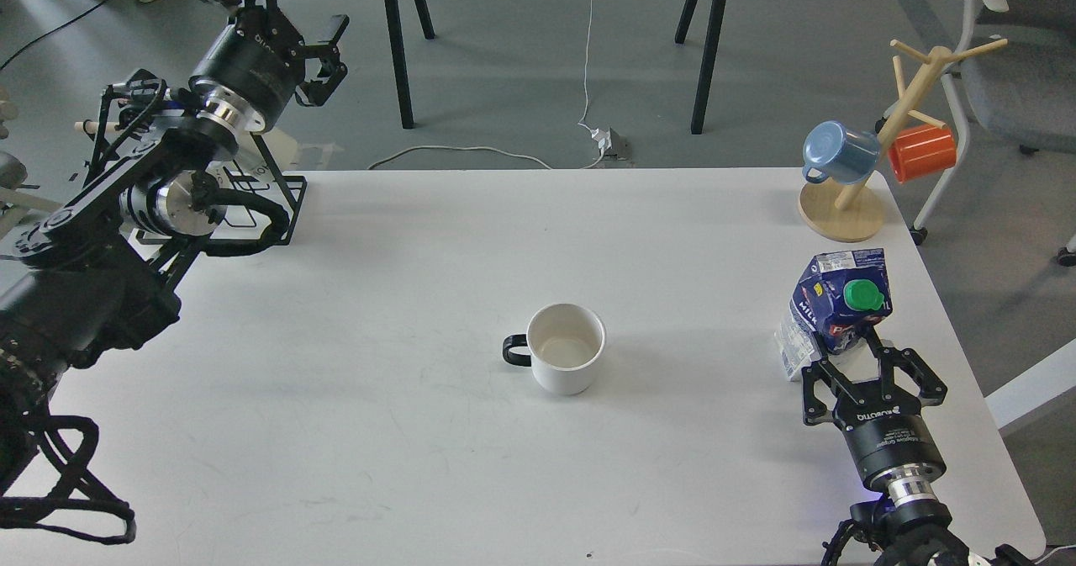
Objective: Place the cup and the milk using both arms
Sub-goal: 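Slide the milk carton with the right gripper next to the white mug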
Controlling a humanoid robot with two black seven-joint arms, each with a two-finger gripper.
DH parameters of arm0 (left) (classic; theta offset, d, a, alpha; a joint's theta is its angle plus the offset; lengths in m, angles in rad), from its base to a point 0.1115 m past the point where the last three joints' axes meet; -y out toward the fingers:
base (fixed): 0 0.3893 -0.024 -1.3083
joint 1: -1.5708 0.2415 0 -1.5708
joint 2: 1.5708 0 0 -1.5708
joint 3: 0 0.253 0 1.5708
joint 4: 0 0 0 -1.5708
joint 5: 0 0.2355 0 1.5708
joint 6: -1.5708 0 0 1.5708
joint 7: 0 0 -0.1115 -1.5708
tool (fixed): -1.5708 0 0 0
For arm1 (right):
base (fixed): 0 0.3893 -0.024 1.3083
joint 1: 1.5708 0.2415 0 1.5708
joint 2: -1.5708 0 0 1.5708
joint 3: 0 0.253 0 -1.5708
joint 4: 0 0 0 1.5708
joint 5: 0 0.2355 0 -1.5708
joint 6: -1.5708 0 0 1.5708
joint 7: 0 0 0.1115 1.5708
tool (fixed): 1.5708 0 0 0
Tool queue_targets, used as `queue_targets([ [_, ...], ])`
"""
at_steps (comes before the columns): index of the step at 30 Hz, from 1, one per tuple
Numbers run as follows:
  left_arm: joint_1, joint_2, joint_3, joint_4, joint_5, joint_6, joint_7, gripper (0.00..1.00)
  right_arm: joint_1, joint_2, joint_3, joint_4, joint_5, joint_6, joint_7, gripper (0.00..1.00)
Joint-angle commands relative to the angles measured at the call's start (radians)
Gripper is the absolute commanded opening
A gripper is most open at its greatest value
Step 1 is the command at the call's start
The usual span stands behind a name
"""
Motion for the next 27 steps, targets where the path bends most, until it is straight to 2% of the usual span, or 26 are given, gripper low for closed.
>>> queue_targets([
  [1,0.000,0.000,0.000,0.001,0.000,0.000,0.001,1.00,-0.029,0.000,-0.002,0.076,-0.001,0.000,-0.001,0.53],
  [7,0.001,0.023,0.002,-0.001,0.000,-0.001,0.001,1.00,-0.038,0.017,-0.075,0.156,-0.011,0.000,-0.001,0.54],
  [11,-0.003,0.034,0.008,-0.001,0.000,-0.001,0.001,1.00,0.000,0.161,-0.092,0.128,-0.127,0.000,-0.002,0.54],
  [17,-0.002,0.048,0.025,-0.001,0.000,-0.004,-0.001,1.00,0.064,0.265,-0.123,0.021,-0.210,0.000,-0.010,0.54],
  [27,0.000,0.050,0.029,0.001,0.000,-0.009,-0.003,1.00,0.091,0.281,-0.160,-0.037,-0.212,0.000,-0.007,0.54],
])
